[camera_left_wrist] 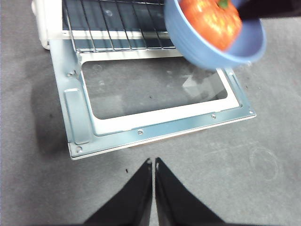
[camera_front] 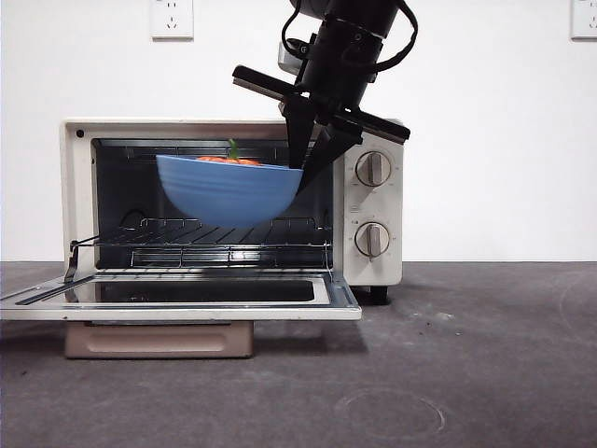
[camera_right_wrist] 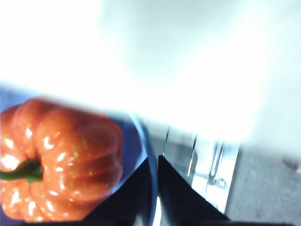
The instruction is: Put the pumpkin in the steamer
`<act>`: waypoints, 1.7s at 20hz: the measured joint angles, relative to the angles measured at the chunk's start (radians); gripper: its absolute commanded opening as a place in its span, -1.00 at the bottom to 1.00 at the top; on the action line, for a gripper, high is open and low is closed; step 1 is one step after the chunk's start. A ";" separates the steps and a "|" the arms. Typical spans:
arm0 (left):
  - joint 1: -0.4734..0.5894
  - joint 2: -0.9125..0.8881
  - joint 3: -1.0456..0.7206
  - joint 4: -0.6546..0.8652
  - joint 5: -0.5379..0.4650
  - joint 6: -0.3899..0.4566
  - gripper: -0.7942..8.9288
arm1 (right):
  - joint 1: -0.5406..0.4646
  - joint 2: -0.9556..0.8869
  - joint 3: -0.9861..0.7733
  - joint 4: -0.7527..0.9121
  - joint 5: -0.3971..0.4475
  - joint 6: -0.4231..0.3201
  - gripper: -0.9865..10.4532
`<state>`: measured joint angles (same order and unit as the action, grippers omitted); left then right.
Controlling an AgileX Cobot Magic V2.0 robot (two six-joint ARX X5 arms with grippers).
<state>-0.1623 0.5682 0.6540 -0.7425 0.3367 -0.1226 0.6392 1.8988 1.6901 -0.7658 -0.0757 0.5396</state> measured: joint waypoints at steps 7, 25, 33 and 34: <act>-0.034 0.000 0.000 -0.002 0.000 0.000 -0.81 | 0.005 0.001 0.000 0.014 0.054 0.148 -0.81; -0.120 -0.006 0.000 -0.003 -0.001 0.000 -0.81 | 0.048 0.032 0.000 0.024 0.214 0.423 -0.81; -0.147 -0.017 0.000 -0.010 -0.001 0.000 -0.81 | 0.059 0.055 0.000 0.035 0.237 0.481 -0.47; -0.149 -0.017 0.000 -0.010 -0.001 0.000 -0.81 | 0.063 0.055 0.000 0.035 0.250 0.485 -0.47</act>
<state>-0.3115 0.5510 0.6540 -0.7528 0.3359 -0.1226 0.7017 1.9533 1.6901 -0.7303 0.1745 1.0248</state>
